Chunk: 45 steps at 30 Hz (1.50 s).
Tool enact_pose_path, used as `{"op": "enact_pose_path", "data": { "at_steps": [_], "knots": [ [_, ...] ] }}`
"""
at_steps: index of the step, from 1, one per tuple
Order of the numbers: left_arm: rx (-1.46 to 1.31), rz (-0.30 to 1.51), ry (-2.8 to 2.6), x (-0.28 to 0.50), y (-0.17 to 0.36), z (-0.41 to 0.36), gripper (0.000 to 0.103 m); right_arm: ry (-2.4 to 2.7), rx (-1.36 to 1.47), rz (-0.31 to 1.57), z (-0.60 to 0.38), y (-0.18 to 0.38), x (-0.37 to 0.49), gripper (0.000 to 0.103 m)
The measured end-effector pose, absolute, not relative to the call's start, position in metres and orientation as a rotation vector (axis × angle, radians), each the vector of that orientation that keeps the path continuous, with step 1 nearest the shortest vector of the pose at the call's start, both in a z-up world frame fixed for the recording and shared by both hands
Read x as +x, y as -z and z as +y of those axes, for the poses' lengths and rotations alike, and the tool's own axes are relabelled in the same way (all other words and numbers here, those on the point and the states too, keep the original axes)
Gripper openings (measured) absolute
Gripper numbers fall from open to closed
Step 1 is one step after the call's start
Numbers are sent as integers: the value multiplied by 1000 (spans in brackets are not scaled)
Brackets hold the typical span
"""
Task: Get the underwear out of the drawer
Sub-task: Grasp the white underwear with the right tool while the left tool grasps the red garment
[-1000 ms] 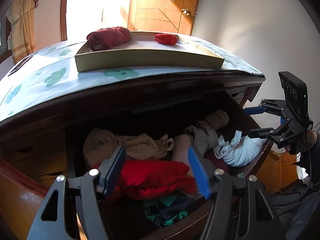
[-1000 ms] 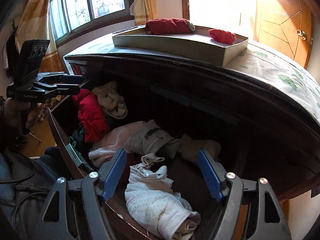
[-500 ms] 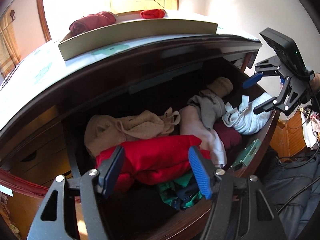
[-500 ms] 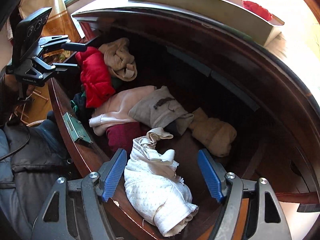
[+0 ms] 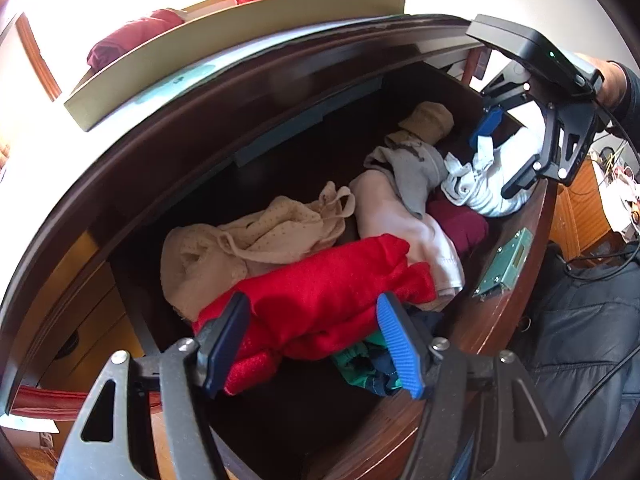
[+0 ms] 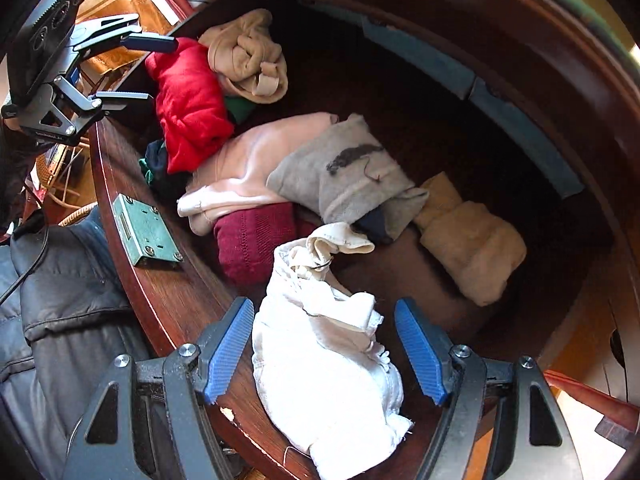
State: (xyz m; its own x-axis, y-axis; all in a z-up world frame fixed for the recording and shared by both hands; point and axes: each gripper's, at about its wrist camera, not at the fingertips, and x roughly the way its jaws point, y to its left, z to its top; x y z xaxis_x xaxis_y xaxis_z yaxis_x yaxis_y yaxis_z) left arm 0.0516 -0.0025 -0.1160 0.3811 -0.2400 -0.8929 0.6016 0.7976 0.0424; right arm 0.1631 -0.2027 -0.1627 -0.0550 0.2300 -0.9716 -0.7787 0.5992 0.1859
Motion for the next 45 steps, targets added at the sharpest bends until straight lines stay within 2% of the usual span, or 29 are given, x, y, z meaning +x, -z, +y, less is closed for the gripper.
{"op": "enact_pose_path", "data": {
  "at_steps": [10,19,23,30,33,38,40,45],
  "knots": [
    [524,1126,648,61,122,-15,66,-893,-542,1498,-198,183,169,75],
    [772,1117,710,62,131,-35,75,-900,-558,1545,-198,191,182,75],
    [821,1141,742,62,142,-44,84,-905,-560,1559,-191,207,187,75],
    [763,1179,747,72,147,-45,84,-895,-566,1576,-187,218,197,73],
    [730,1192,744,76,150,-45,80,-903,-557,1577,-185,220,199,66],
    [705,1210,734,77,151,-43,67,-919,-551,1569,-180,220,200,57],
    [709,1208,732,76,149,-42,66,-929,-548,1558,-179,218,198,48],
    [705,1216,738,74,148,-36,62,-934,-528,1528,-176,217,193,43]
  ]
}}
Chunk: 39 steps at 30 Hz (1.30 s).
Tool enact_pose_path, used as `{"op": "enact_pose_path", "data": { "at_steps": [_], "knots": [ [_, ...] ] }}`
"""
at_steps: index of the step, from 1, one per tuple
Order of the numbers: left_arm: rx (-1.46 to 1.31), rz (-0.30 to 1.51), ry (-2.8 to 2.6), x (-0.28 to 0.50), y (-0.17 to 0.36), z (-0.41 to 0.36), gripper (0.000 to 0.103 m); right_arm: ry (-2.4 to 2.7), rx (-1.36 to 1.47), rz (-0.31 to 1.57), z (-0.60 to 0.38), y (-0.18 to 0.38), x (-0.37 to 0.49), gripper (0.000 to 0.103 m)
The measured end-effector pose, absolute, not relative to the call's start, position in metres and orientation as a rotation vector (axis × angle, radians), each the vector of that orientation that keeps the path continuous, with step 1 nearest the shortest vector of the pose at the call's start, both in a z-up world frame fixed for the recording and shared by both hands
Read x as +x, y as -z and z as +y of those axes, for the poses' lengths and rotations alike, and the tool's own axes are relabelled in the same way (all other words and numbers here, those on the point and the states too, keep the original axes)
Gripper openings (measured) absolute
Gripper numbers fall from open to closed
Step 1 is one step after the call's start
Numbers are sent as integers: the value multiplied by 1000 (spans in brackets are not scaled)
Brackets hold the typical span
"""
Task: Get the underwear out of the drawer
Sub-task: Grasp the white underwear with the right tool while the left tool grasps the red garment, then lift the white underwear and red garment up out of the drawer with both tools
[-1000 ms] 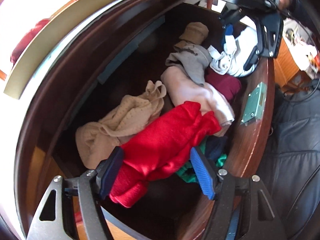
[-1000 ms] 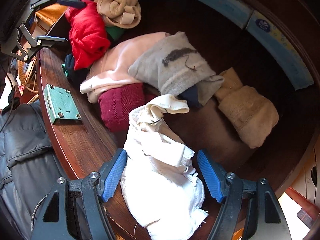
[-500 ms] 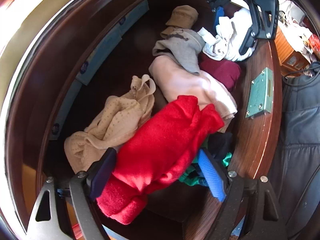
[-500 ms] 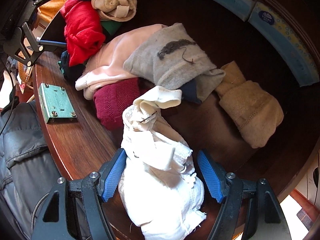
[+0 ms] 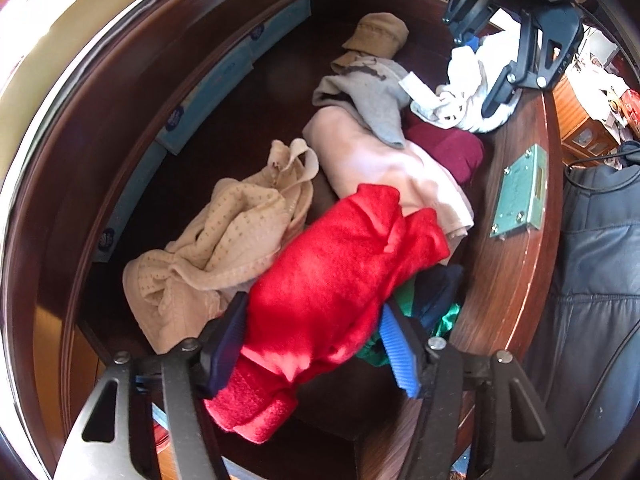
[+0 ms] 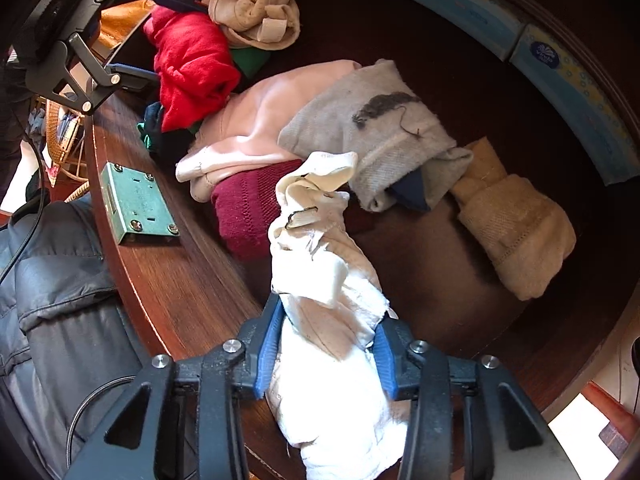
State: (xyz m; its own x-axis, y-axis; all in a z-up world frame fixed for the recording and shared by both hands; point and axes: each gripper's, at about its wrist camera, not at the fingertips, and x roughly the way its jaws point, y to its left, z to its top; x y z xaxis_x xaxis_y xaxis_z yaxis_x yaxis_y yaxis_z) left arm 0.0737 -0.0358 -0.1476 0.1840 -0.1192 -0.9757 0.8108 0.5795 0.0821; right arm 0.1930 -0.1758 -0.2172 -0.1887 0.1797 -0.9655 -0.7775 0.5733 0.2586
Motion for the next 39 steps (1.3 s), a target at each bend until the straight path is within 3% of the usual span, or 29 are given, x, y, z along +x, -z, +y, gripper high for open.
{"op": "enact_pose_path", "data": {
  "at_steps": [14,20,23,39],
  "knots": [
    [661,1223,710,79,151,-39,63,-878,-451,1453,-186,214,189,40],
    [584,1186,676,74,146,-33,48,-876,-405,1420,-201,210,184,38],
    [533,1162,651,68,144,-24,44,-866,-366,1388,-204,206,179,36],
    [234,1044,610,41,126,12,43,-834,-156,1225,-245,182,166,33]
  ]
}}
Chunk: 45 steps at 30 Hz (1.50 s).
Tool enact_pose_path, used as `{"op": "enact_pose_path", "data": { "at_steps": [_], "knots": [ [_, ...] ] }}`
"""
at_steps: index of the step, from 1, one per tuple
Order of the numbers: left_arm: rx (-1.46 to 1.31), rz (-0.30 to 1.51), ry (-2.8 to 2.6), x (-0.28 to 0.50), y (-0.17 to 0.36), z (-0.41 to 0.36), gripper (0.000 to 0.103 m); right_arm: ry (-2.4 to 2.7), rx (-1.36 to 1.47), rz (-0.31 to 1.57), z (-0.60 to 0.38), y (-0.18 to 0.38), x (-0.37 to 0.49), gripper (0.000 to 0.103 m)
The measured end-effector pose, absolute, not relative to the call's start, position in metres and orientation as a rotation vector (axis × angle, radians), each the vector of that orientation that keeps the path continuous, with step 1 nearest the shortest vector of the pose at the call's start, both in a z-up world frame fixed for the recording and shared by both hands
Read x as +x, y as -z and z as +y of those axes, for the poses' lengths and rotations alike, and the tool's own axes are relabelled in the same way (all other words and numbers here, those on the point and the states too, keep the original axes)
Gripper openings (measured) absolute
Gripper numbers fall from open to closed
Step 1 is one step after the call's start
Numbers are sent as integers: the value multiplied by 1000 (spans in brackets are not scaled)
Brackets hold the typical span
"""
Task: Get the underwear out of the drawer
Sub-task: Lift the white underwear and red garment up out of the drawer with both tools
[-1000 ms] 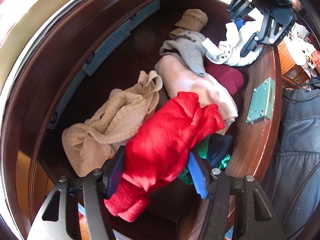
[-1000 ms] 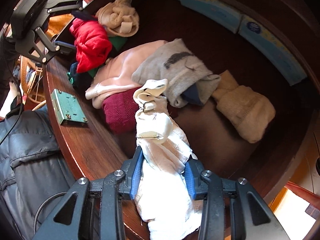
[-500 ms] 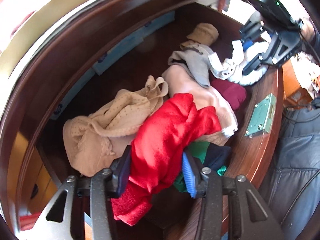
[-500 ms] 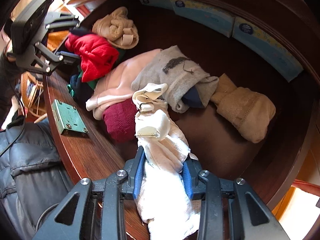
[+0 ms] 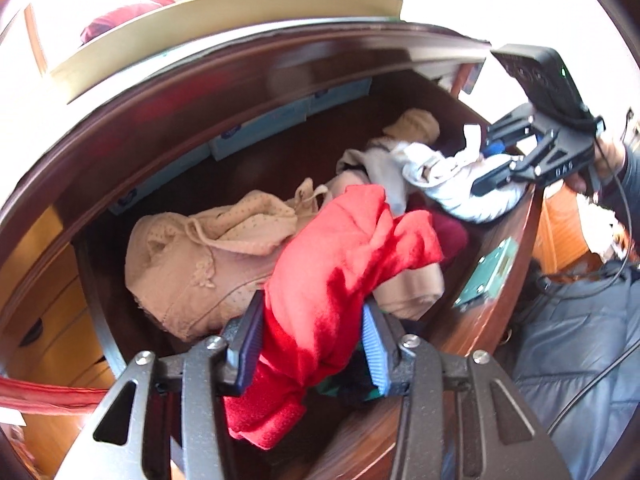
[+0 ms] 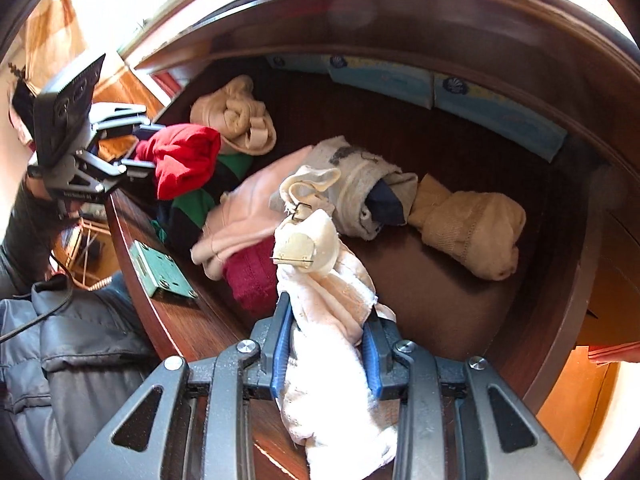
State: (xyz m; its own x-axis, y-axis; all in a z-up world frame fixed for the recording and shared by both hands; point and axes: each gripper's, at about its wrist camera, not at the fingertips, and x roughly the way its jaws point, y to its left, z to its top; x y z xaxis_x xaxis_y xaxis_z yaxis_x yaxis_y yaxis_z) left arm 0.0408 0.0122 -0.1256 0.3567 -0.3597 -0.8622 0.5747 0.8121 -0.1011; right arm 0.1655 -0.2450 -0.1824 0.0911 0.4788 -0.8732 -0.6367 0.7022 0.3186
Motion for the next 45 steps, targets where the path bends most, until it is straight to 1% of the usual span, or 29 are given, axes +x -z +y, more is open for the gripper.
{"op": "enact_pose_path", "data": {
  "at_steps": [10,20,31,45],
  "knots": [
    [47,969,571,33,123,25,43,-874,21,1078,-251,165,161,33],
    [-73,904,494,30,120,37,43,-838,55,926,-233,157,152,33],
    [-129,803,388,17,112,42,43,-746,51,784,-226,148,145,33],
    [-176,743,332,11,113,41,43,-702,156,704,-238,150,139,33]
  ]
}}
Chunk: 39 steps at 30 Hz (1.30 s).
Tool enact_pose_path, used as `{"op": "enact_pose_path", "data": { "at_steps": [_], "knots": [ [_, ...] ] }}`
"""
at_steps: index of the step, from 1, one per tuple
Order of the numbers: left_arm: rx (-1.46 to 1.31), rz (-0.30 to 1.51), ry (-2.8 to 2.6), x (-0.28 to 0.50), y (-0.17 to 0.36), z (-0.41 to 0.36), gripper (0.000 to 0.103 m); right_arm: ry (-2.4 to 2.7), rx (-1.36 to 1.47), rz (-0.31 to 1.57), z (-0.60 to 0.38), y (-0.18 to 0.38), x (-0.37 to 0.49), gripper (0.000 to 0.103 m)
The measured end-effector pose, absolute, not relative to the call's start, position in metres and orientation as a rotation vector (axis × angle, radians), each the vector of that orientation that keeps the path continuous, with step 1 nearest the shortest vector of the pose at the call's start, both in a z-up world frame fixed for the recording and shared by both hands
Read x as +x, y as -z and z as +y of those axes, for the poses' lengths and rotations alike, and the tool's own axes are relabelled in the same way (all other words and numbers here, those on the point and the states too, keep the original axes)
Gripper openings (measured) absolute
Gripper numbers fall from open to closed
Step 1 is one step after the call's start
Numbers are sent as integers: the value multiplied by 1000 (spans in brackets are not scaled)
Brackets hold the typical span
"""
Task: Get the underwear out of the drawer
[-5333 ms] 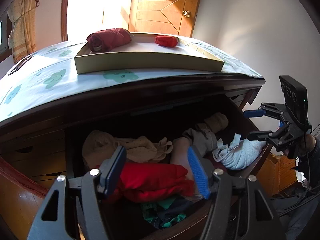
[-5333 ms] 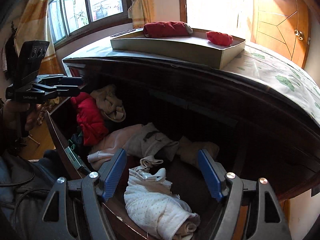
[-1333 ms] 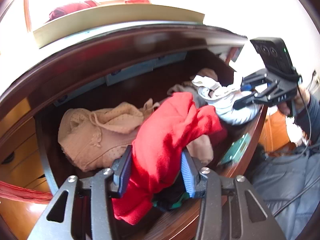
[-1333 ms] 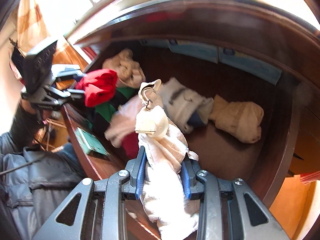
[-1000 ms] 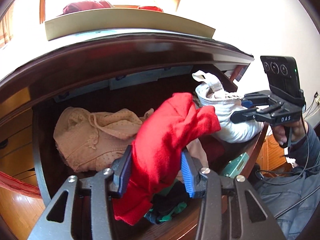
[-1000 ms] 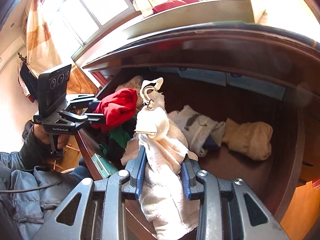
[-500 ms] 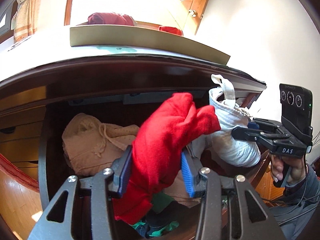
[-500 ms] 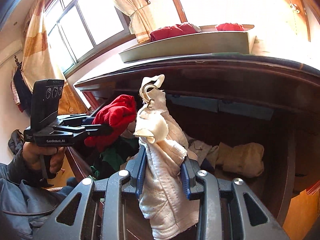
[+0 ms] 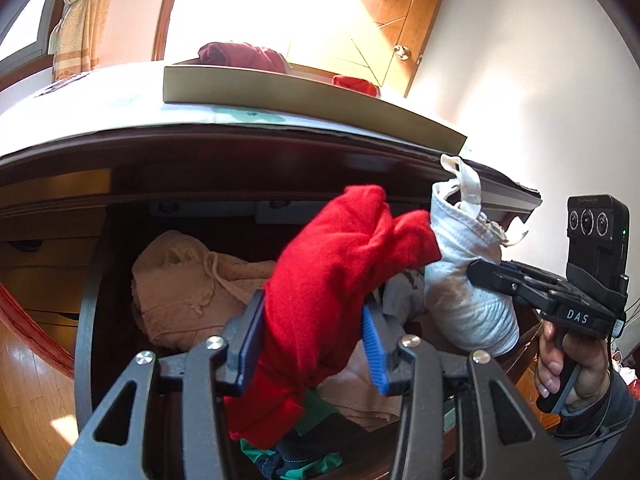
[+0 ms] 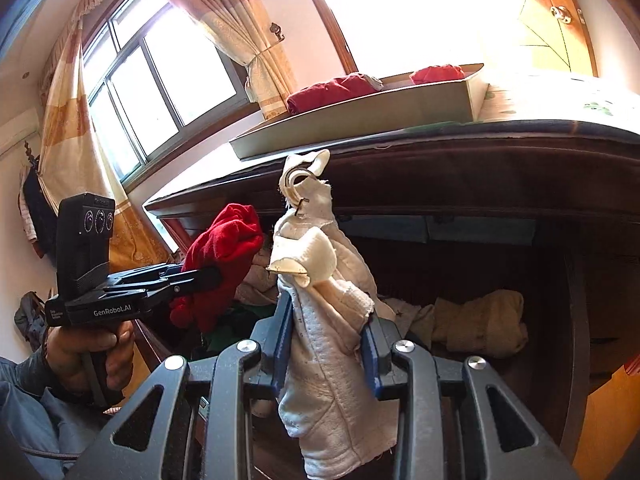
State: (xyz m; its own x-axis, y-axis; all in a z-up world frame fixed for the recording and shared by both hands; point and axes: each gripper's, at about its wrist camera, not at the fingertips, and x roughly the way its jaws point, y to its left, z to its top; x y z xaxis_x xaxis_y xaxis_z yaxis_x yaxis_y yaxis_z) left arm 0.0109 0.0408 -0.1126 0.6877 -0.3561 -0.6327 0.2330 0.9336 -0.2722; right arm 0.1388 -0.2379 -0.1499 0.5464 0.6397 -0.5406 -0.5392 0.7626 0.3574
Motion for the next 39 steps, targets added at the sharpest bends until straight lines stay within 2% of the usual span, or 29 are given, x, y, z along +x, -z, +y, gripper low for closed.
{"op": "enact_pose_path", "data": {
  "at_steps": [39],
  "knots": [
    [-134,626,264,-8,90,42,43,-684,140,528,-238,123,103,33]
  ]
}}
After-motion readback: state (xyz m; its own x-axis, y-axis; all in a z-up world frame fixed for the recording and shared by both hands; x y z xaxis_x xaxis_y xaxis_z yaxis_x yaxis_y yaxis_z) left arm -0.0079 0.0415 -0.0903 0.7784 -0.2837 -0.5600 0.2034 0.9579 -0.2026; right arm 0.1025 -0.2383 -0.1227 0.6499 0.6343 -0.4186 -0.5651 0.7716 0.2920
